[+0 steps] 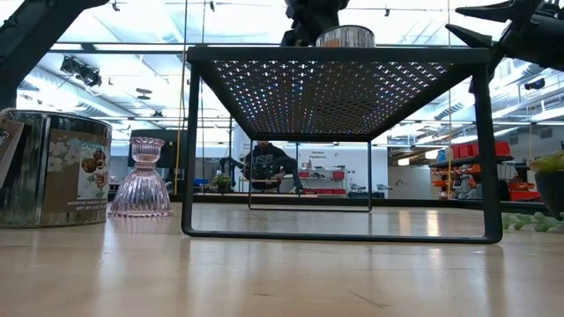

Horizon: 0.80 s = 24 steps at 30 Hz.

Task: Pick & Place candle stick holders
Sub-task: Put the top silver scented candle on the shelf, then put the pink glass candle holder on the shelf

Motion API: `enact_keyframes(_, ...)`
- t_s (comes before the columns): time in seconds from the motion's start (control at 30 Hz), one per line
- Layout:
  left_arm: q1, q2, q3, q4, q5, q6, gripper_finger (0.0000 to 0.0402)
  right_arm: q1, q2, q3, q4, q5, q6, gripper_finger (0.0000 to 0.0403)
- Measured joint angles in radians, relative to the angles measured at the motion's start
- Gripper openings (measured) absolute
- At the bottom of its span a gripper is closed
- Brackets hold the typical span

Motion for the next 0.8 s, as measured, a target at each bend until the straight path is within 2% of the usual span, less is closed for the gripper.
enact_keyframes(0.27,0.001,0.000,0.000,0.049,0.054,0.000,0.0028,0.000,0.000,0.000,0.000,0.000,0.000,0.0100)
enact_keyframes(0.47,0.012,-0.034,0.002,0.069,0.057,0.007,0.0028,0.000,0.000,0.000,0.001,0.000,0.000,0.0100)
enact_keyframes(0.67,0.016,-0.096,0.035,-0.061,0.078,-0.020,0.0028,0.000,0.000,0.000,0.007,0.000,0.003,0.0100)
enact_keyframes(0.8,-0.013,-0.139,0.035,-0.293,0.077,-0.030,0.0028,0.000,0.000,0.000,0.006,-0.002,0.002,0.0100)
